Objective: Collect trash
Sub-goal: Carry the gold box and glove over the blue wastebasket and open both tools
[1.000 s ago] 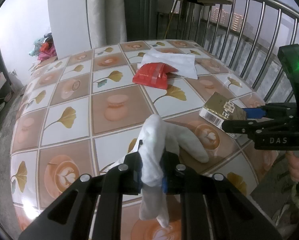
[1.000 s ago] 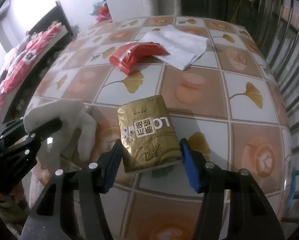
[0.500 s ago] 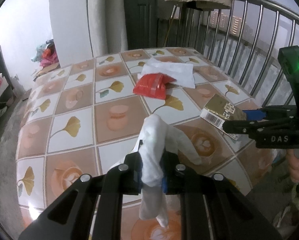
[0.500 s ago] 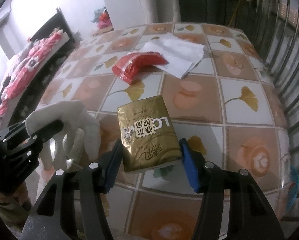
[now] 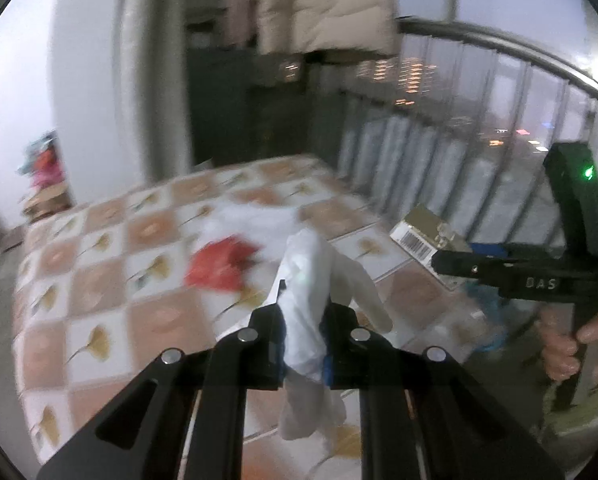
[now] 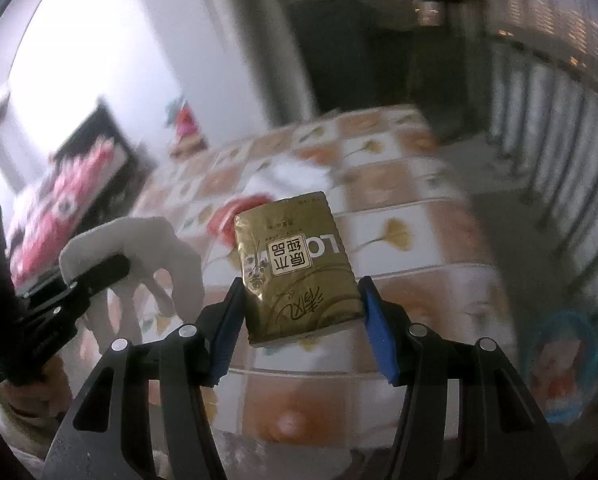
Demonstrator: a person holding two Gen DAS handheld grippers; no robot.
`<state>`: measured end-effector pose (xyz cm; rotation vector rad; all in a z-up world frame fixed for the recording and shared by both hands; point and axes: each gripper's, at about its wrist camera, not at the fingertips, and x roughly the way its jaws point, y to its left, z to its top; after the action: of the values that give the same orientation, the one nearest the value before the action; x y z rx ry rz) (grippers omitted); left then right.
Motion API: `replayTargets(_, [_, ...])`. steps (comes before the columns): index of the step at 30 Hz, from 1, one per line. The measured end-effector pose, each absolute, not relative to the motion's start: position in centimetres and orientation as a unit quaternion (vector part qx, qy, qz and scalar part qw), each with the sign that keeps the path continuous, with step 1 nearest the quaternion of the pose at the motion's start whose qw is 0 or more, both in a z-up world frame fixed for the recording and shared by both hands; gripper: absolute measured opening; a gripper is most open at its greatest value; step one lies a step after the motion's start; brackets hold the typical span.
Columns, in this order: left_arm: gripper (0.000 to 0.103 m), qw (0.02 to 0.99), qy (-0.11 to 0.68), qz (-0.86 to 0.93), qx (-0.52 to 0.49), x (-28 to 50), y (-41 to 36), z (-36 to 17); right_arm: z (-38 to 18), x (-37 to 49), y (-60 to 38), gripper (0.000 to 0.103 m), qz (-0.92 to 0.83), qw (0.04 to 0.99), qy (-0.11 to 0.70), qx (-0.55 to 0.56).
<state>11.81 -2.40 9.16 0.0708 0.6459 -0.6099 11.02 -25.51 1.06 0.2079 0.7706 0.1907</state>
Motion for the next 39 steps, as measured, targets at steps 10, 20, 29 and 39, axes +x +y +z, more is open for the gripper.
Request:
replayTargets(10, [0.012,0.809,0.323,-0.489,0.039,12.9,-19.0,11.6,2.4,1.7,-42.8,0.053,-0.090,0.914,0.308,0.250])
replayTargets(20, [0.012,0.707,0.417,-0.558,0.118,11.3,-38.7,5.6,-4.2,-4.7,-54.6,0.053,-0.208,0.852,0.297,0.376])
replayTargets(29, [0.013,0.670,0.471,-0.547,0.172,10.7,-50.8,-1.8,-9.1,-4.3,-61.5,0.054,-0.240,0.814,0.286,0.445])
replayTargets(39, [0.074,0.677,0.503,-0.499,0.199,11.9,-57.0,-7.3,-17.2,-0.9,-66.9,0.074,-0.259,0.759,0.337,0.493])
